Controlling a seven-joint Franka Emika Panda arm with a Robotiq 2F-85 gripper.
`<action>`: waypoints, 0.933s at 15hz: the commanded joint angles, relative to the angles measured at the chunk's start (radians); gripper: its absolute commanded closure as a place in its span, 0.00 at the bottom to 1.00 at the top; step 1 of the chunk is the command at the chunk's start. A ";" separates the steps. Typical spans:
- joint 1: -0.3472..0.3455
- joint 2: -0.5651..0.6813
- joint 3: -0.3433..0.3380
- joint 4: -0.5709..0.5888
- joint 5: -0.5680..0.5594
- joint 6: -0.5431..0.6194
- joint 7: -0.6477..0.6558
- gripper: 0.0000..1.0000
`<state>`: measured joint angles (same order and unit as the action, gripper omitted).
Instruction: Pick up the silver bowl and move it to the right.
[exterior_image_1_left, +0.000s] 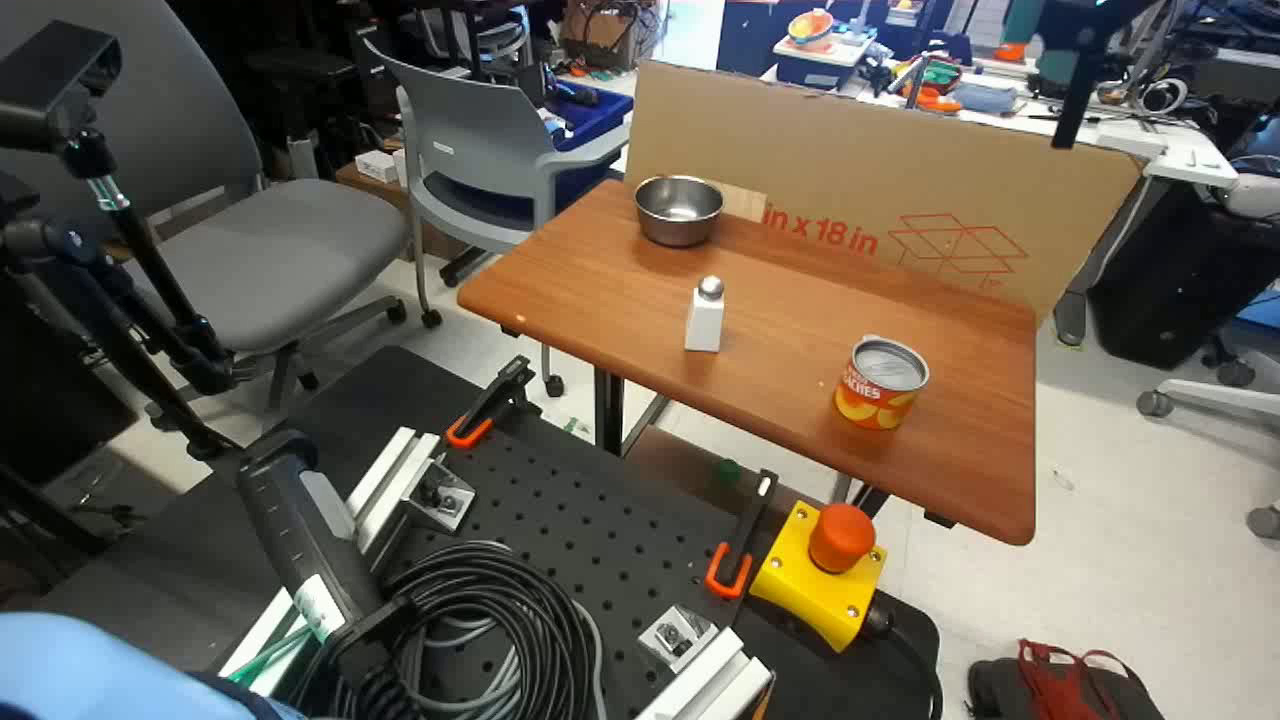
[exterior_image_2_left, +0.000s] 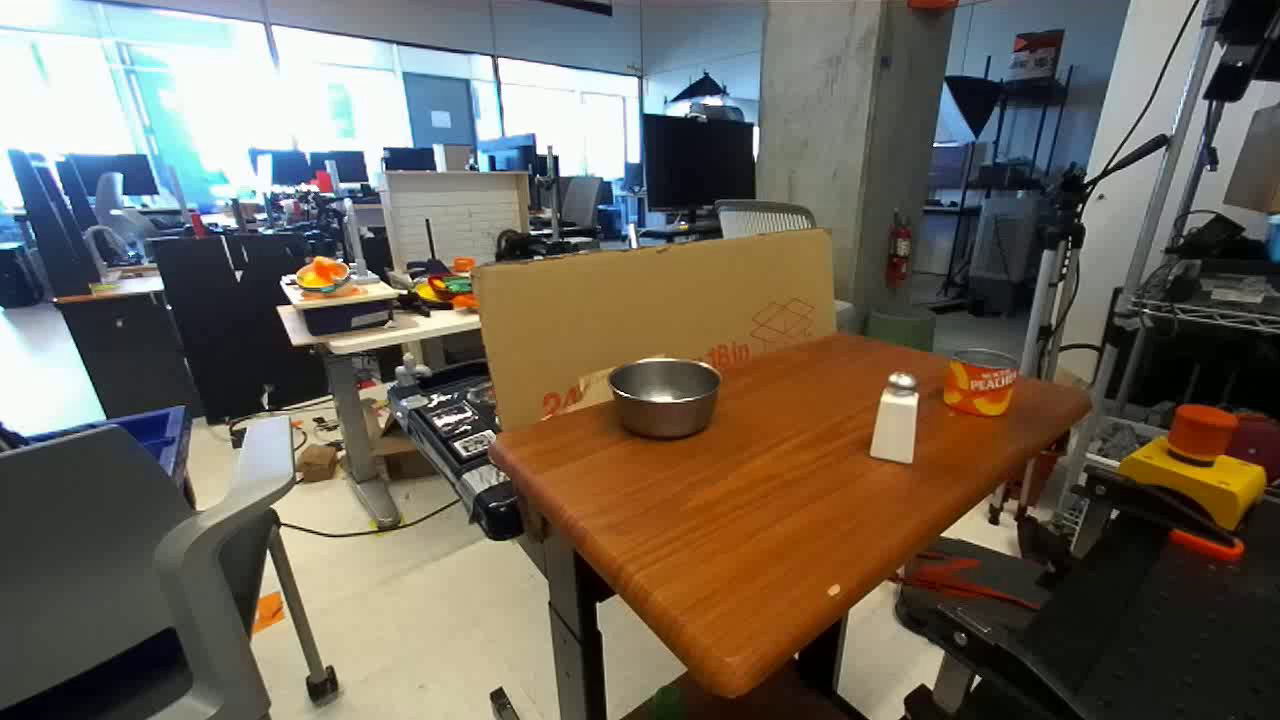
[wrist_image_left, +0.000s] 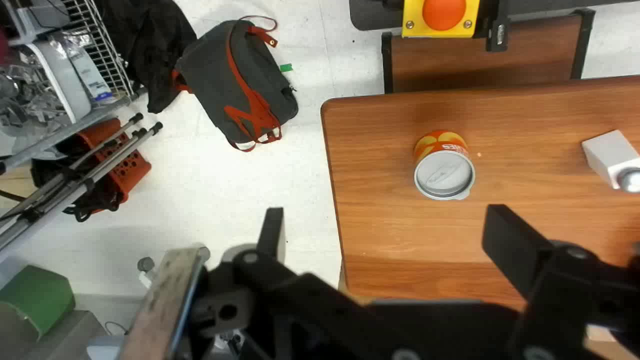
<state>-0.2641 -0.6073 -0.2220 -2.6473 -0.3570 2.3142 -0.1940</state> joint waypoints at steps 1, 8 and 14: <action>-0.004 0.000 0.004 0.002 0.004 -0.003 -0.003 0.00; 0.020 0.041 0.008 0.032 0.032 -0.014 0.000 0.00; 0.147 0.303 0.109 0.199 0.186 -0.017 0.134 0.00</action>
<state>-0.1753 -0.4719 -0.1605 -2.5729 -0.2441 2.3135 -0.1169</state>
